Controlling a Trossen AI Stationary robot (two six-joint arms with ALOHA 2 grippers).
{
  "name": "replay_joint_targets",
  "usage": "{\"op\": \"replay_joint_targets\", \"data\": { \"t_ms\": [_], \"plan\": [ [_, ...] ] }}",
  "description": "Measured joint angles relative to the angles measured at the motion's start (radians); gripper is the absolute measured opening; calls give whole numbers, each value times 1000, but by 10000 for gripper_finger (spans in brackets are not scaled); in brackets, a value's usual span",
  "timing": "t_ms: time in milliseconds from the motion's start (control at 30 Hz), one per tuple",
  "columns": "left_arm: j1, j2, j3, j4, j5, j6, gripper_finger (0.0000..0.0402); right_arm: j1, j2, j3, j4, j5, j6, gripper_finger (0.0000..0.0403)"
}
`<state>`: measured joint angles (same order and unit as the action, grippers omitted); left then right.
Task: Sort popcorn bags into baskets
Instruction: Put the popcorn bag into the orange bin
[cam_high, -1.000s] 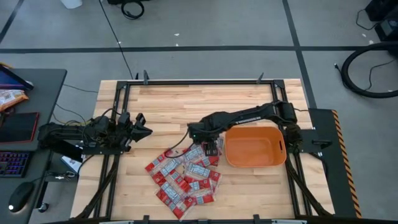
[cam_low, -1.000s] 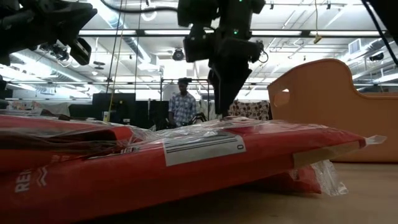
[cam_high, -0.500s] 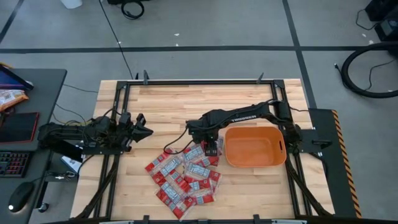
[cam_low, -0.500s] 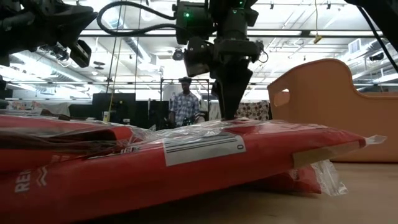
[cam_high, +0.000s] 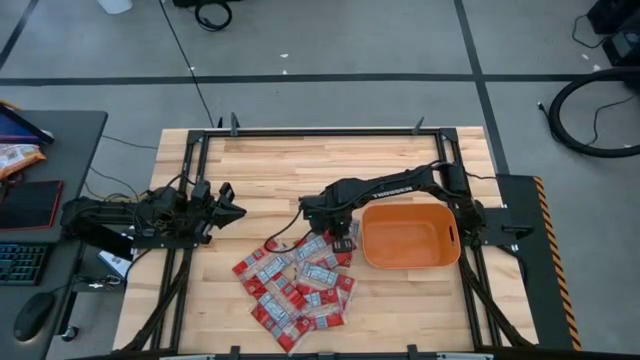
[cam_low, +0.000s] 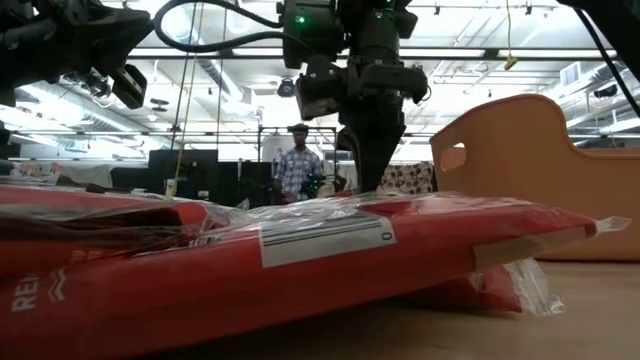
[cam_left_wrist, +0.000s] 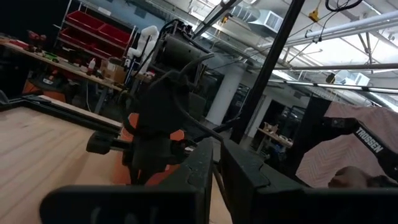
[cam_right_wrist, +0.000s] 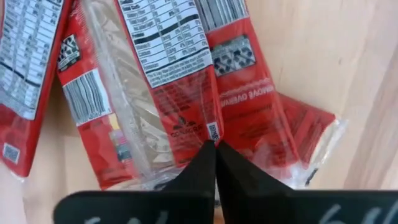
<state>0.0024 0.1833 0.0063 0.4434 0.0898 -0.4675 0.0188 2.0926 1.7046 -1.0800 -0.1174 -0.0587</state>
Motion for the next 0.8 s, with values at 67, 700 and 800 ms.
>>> {"op": "replay_joint_targets", "data": {
  "t_ms": [67,700,800],
  "plan": [
    [0,0,0,0,0,0,36,6,-2,28,-38,38,4,13],
    [0,0,0,-16,0,-16,36,216,-6,472,-494,756,110,2],
    [0,0,0,-15,0,-19,36,261,-33,460,-492,791,144,3]
  ]
}}
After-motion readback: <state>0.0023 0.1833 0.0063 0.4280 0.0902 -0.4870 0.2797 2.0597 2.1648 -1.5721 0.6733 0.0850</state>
